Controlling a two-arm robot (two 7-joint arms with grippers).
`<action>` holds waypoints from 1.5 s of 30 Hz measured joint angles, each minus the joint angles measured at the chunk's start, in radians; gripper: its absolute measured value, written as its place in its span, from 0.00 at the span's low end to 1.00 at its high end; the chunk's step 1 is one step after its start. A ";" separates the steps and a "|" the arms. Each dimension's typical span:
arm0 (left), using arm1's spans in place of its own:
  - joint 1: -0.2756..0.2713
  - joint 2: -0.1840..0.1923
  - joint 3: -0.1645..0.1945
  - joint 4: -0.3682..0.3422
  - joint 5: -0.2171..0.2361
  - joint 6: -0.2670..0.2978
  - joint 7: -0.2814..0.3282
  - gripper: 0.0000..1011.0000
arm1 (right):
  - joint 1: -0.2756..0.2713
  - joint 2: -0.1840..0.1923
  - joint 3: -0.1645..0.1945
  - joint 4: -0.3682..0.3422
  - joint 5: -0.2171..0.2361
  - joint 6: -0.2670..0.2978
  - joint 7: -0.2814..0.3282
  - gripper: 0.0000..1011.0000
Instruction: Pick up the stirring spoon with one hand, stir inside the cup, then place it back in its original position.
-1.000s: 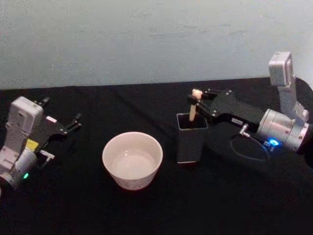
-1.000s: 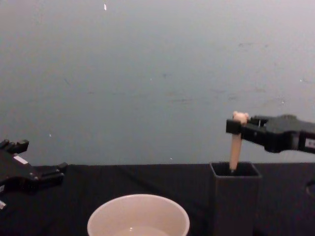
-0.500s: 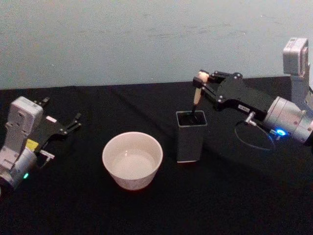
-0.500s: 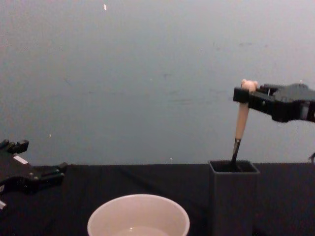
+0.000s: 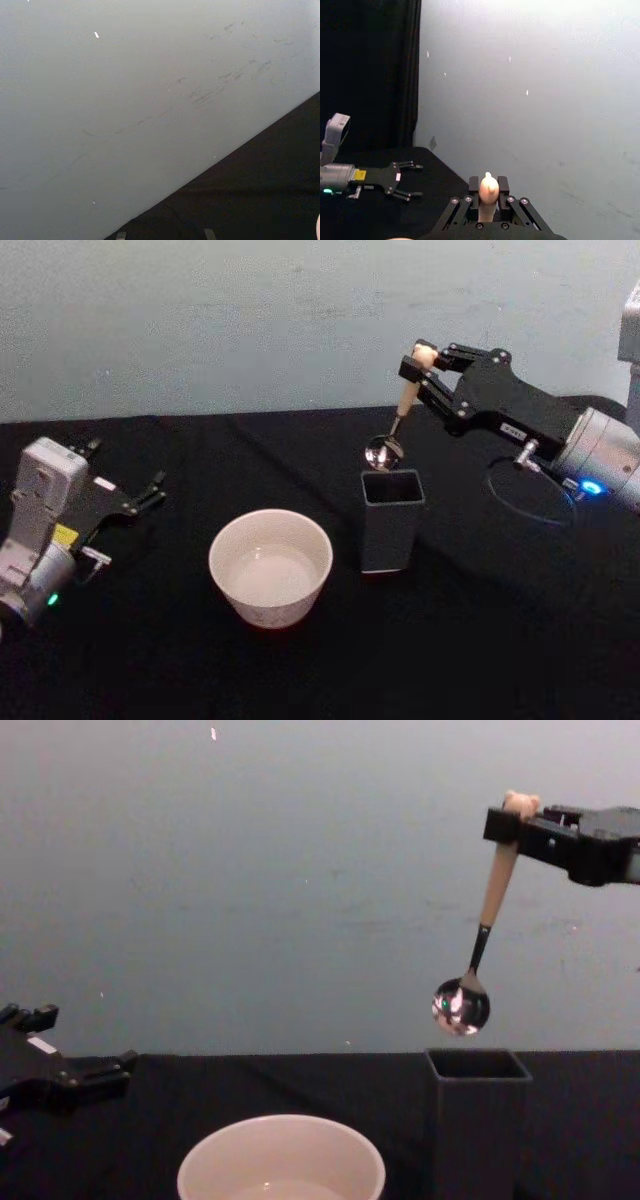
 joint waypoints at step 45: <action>0.000 0.000 0.000 0.000 0.000 0.000 0.000 0.99 | 0.050 -0.188 -0.202 0.189 -0.181 -0.145 0.043 0.21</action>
